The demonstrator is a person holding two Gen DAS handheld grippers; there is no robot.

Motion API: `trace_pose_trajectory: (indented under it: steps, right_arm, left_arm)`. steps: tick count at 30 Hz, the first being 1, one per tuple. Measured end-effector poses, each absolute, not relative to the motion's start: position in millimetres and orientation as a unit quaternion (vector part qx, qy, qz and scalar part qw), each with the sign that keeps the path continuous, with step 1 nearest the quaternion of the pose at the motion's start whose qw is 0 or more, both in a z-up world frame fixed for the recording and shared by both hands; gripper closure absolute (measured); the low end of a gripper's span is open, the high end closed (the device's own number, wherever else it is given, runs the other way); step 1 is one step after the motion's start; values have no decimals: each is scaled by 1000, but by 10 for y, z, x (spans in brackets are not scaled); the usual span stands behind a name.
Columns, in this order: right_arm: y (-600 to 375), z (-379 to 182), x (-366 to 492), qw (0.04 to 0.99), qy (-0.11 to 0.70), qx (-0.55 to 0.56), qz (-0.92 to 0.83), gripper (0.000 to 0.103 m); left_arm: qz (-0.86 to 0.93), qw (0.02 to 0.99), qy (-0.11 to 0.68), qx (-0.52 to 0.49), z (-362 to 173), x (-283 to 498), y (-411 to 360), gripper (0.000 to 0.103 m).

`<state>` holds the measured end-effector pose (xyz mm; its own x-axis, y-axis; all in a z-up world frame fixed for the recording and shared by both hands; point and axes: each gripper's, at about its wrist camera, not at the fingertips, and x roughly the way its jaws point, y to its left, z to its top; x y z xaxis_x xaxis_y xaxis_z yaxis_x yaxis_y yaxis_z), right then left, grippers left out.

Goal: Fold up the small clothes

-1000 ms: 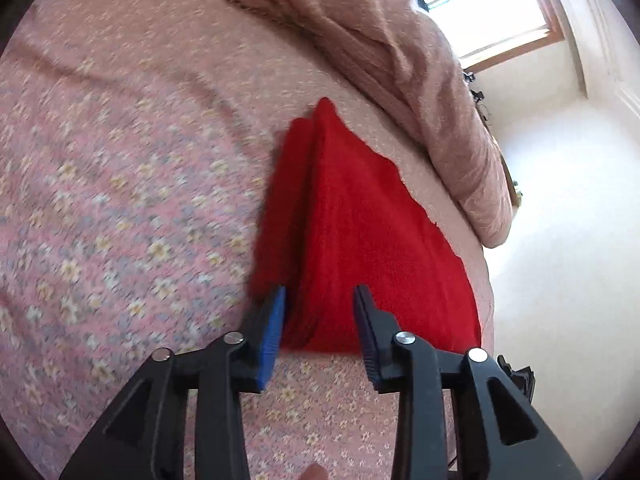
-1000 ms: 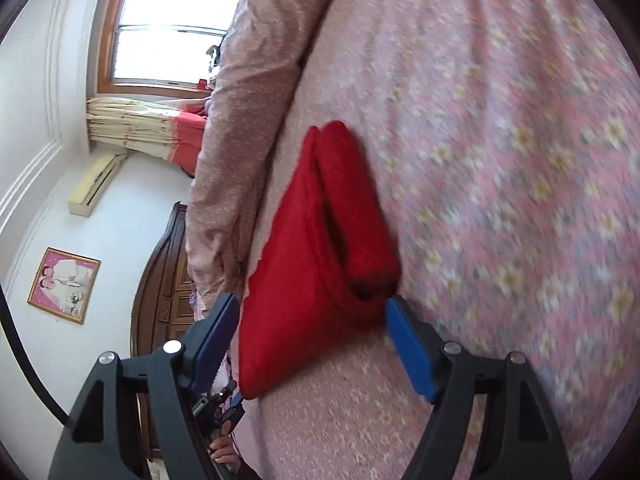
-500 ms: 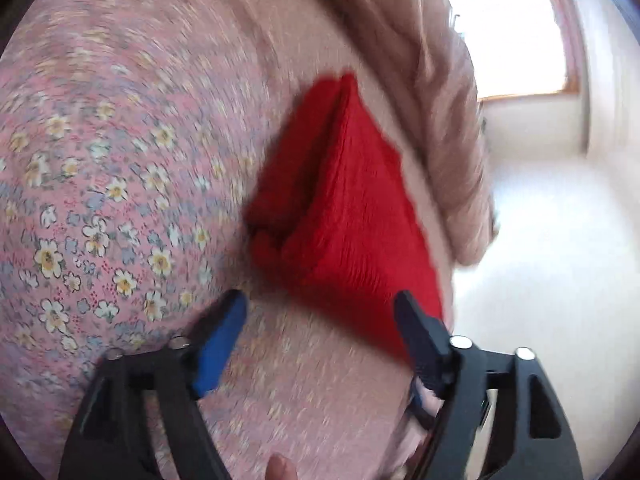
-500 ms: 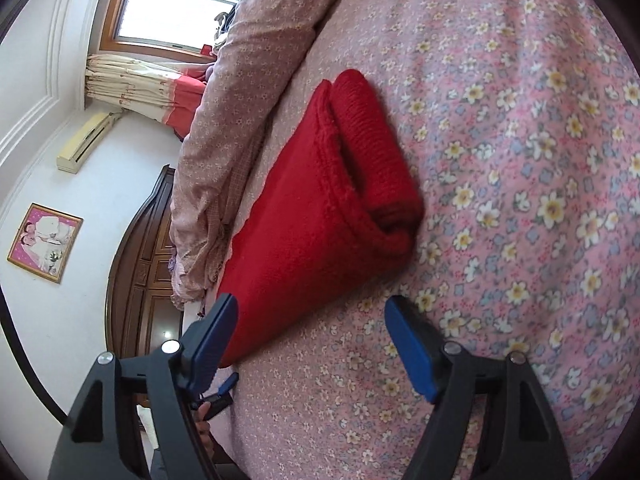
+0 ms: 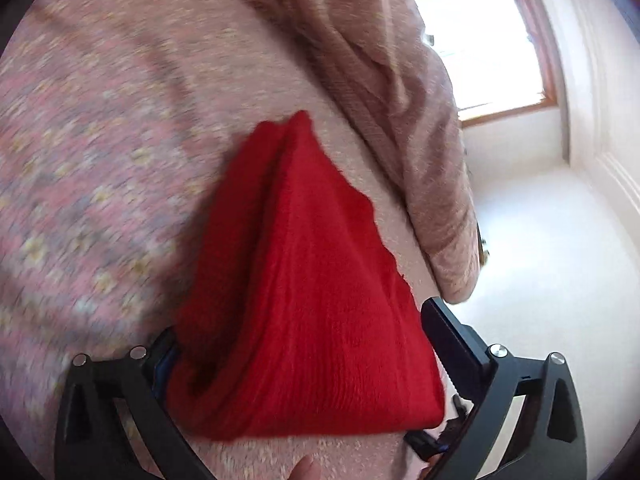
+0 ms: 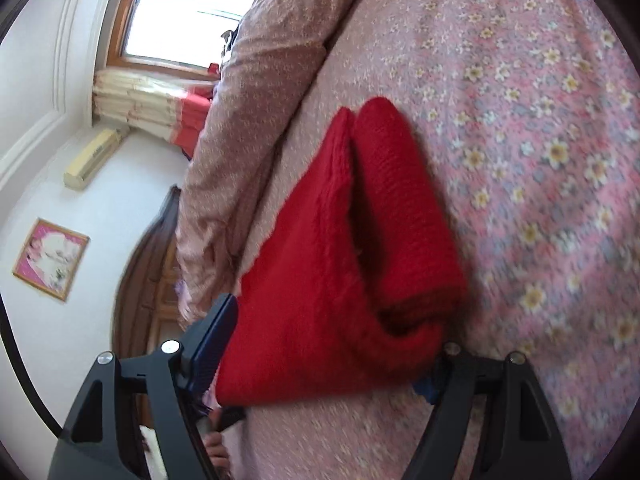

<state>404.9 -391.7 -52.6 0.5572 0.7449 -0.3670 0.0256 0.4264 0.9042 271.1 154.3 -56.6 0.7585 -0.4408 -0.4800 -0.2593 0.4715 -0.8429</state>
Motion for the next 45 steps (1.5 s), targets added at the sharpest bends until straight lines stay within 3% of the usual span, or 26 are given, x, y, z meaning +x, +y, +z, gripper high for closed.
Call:
trace_pose_trajectory:
  steps: [8, 9, 10, 11, 12, 13, 14, 15, 27, 36, 40, 45]
  right_arm:
    - [-4007, -574, 4161, 737, 381, 505, 238, 24]
    - [-4018, -590, 4165, 739, 379, 505, 235, 24]
    - [-4013, -590, 4182, 741, 377, 504, 234, 24]
    - [-4000, -574, 4201, 745, 376, 501, 230, 24]
    - [-3983, -567, 4218, 747, 377, 498, 227, 25]
    - [-3950, -554, 4247, 751, 380, 493, 222, 33]
    - [-3934, -543, 4264, 756, 387, 484, 213, 45]
    - [-3915, -547, 4271, 765, 403, 463, 194, 79]
    - [-3988, -416, 4038, 784, 418, 421, 185, 82]
    - [-4285, -465, 2842, 770, 415, 454, 170, 82]
    - [-4289, -595, 2430, 781, 408, 441, 171, 80]
    - [-4287, -636, 2435, 791, 396, 433, 176, 78]
  left_arm:
    - [-67, 832, 370, -408, -546, 2901, 1421, 13]
    - [-61, 840, 374, -389, -539, 2907, 1395, 19]
    - [-47, 845, 382, -371, -538, 2903, 1382, 47]
    - [-31, 848, 395, -353, -555, 2910, 1381, 66]
    - [-33, 845, 396, -357, -577, 2901, 1405, 70]
    - [-39, 839, 390, -377, -596, 2868, 1448, 79]
    - [-43, 828, 385, -406, -620, 2840, 1499, 81]
    - [-47, 818, 384, -426, -635, 2829, 1537, 81]
    - [-85, 807, 387, -438, -443, 2496, 1561, 86]
    - [-104, 805, 410, -416, -361, 1599, 1373, 85]
    - [-75, 816, 433, -375, -495, 1479, 1297, 72]
    - [-3, 853, 403, -331, -201, 1122, 1339, 64]
